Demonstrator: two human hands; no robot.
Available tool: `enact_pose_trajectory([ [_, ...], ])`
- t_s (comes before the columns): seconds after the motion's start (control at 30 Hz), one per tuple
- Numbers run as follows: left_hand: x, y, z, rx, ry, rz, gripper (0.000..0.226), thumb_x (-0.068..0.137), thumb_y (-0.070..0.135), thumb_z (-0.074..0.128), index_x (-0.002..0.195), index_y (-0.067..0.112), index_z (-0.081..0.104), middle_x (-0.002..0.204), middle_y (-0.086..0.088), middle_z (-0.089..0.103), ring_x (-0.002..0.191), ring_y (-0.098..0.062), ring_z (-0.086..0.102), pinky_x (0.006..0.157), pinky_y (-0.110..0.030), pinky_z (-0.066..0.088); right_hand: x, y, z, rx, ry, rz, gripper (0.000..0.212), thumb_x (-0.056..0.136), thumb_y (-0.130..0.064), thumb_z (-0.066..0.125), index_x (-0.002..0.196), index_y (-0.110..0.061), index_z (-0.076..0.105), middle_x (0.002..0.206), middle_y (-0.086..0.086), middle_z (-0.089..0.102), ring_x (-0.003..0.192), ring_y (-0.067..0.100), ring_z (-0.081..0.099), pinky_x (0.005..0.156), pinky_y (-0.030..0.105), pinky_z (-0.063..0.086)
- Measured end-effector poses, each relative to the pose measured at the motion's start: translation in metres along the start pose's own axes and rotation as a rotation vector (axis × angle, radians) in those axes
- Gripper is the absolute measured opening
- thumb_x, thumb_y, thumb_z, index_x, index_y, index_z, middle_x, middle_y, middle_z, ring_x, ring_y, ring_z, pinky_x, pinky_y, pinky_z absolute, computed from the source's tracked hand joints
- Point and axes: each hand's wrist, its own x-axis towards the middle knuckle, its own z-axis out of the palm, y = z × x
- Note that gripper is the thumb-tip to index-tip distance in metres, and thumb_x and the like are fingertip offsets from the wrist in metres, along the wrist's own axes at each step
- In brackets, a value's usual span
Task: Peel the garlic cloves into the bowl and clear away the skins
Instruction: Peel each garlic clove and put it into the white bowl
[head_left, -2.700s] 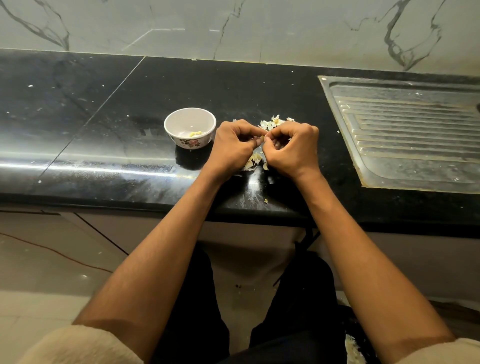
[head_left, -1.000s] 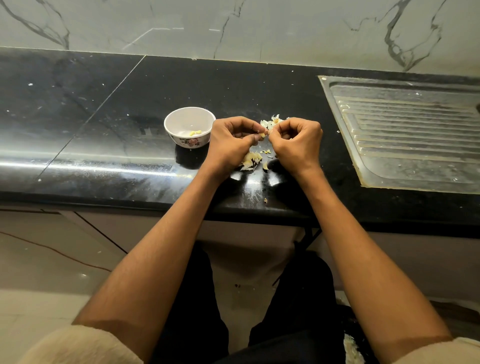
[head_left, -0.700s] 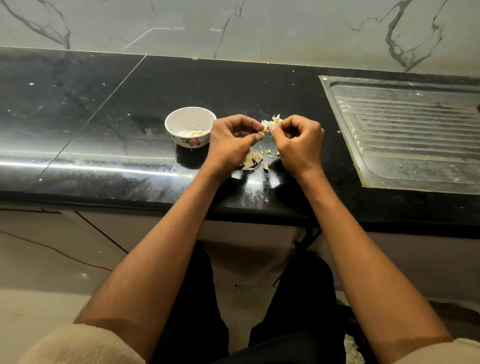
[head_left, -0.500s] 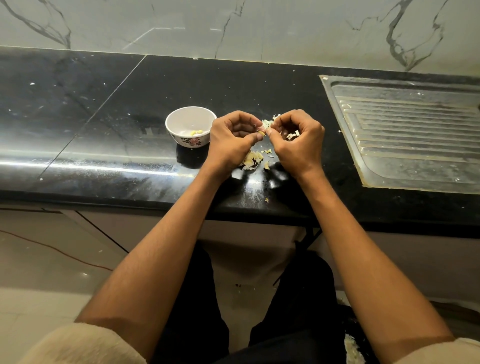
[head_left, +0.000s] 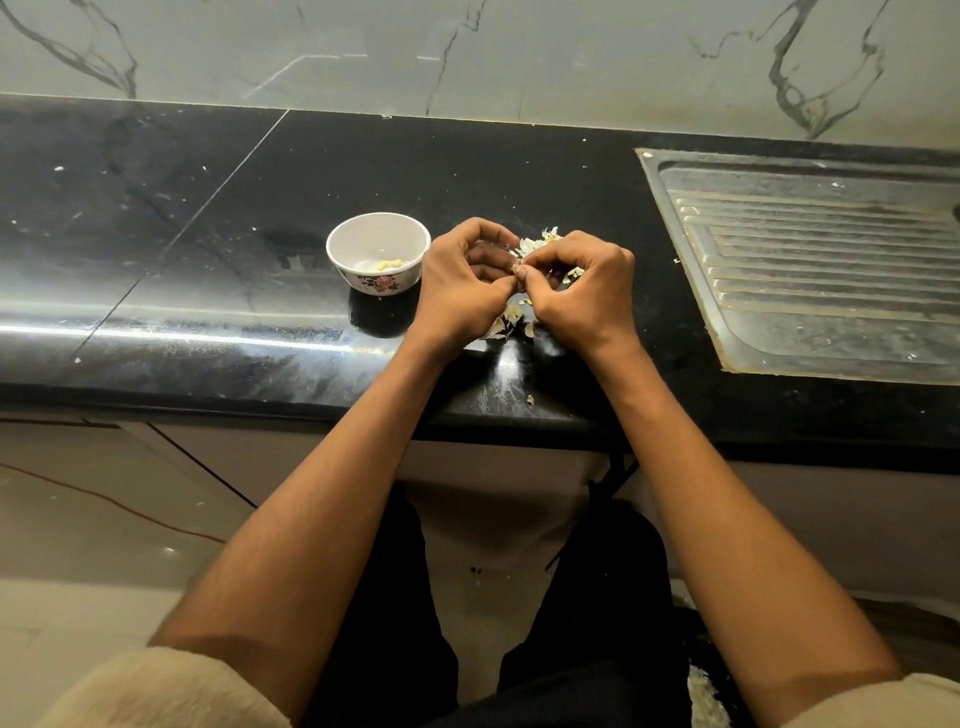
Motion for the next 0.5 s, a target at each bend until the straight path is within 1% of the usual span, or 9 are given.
enact_pose_trajectory([
  [0.17,0.0007,-0.0013,0.0011,0.031,-0.006,0.019,0.026,0.076,-0.01,0.077,0.099,0.001,0.068,0.084,-0.012,0.075,0.073,-0.016,0.074,0.071,-0.027,0.06,-0.0003,-0.0009,-0.0011,-0.015,0.004,0.007,0.001,0.076,-0.014,0.079,0.075,-0.015,0.079,0.073,-0.008,0.071,0.061,0.005,0.064,0.06,0.021,0.054],
  [0.23,0.0009,-0.0022,0.0017,0.043,-0.005,0.029,0.025,0.076,-0.01,0.075,0.098,-0.001,0.068,0.083,-0.01,0.074,0.072,-0.012,0.072,0.069,-0.024,0.058,-0.0007,-0.0021,-0.0018,-0.01,0.0,0.0,0.001,0.075,-0.015,0.08,0.076,-0.014,0.079,0.073,-0.007,0.072,0.061,0.006,0.065,0.06,0.02,0.054],
  [0.33,0.0013,-0.0032,0.0015,0.054,-0.007,0.039,0.022,0.079,-0.011,0.071,0.097,0.001,0.069,0.082,-0.005,0.073,0.07,-0.008,0.07,0.067,-0.02,0.056,-0.0011,-0.003,-0.0028,-0.002,-0.015,-0.008,0.006,0.074,-0.018,0.084,0.076,-0.014,0.079,0.073,-0.005,0.073,0.061,0.009,0.066,0.06,0.018,0.053],
  [0.4,0.0012,-0.0038,0.0015,0.065,-0.018,0.052,0.023,0.079,-0.01,0.07,0.096,0.004,0.069,0.082,-0.004,0.072,0.07,-0.006,0.07,0.067,-0.019,0.055,-0.0009,-0.0027,-0.0027,0.002,-0.015,0.008,0.007,0.073,-0.017,0.085,0.075,-0.013,0.079,0.072,-0.006,0.072,0.06,0.01,0.066,0.059,0.019,0.053],
  [0.5,0.0008,-0.0038,0.002,0.071,-0.027,0.061,0.024,0.078,-0.009,0.072,0.095,0.008,0.068,0.084,-0.004,0.073,0.071,-0.006,0.07,0.066,-0.018,0.054,0.0001,-0.0017,-0.0021,0.005,-0.01,0.042,0.005,0.073,-0.015,0.084,0.075,-0.015,0.08,0.071,-0.007,0.073,0.061,0.009,0.067,0.061,0.025,0.056],
])
